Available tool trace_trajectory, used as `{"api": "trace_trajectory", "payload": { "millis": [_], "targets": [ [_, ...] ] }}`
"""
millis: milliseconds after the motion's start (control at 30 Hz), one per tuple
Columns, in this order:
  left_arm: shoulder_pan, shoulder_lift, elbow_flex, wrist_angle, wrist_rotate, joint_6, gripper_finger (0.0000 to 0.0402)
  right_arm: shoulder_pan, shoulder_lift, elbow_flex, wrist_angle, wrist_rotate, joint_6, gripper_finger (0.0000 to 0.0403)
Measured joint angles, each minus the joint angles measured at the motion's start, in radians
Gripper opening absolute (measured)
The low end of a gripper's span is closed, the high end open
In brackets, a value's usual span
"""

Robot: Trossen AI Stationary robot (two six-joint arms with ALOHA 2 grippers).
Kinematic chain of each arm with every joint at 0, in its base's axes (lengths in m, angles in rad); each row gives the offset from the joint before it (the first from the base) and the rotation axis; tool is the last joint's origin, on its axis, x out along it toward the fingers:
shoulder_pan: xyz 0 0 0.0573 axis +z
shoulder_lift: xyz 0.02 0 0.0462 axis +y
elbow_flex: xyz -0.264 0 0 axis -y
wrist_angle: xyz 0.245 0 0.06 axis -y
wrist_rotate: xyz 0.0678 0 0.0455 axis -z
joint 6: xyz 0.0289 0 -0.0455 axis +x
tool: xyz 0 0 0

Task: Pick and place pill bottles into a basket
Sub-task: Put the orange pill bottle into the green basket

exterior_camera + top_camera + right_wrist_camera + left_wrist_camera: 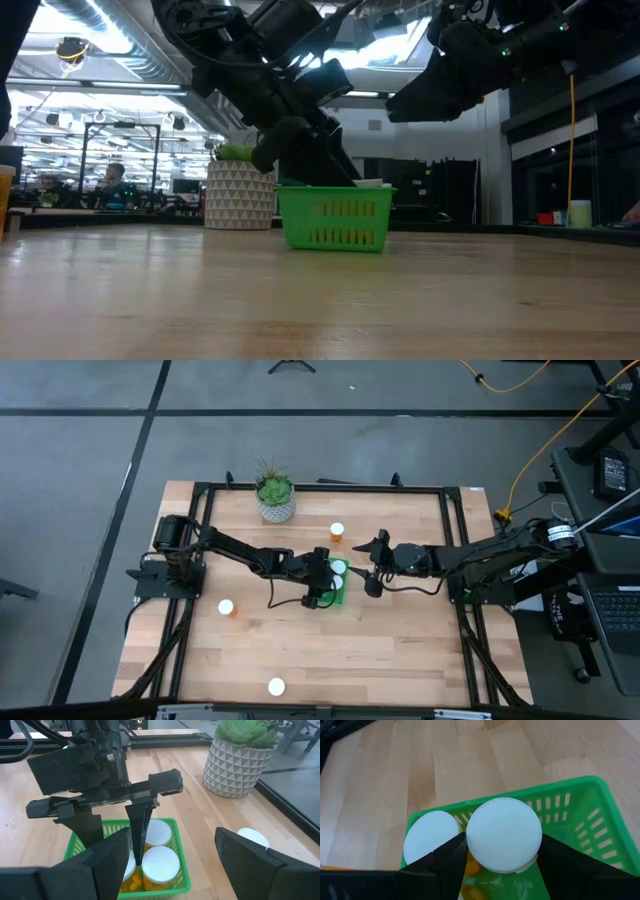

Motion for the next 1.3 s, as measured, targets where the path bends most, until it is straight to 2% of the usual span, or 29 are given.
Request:
{"api": "trace_trajectory", "payload": {
  "millis": [167,733,1033,1300],
  "targets": [
    [0.000,0.003,-0.002,-0.004,0.000,0.000,0.0235,0.000,0.000,0.000,0.000,0.000,0.000,0.0291],
    [-0.017,0.003,-0.002,0.008,-0.002,0.044,0.0232,0.000,0.000,0.000,-0.001,0.000,0.000,0.0291],
    [-0.026,0.002,-0.002,0.008,-0.074,0.063,0.0232,0.000,0.000,0.000,-0.001,0.000,0.000,0.0291],
    [-0.036,0.002,-0.001,0.008,-0.079,0.087,0.0232,0.000,0.000,0.000,-0.001,0.000,0.003,0.0291]
  ]
}}
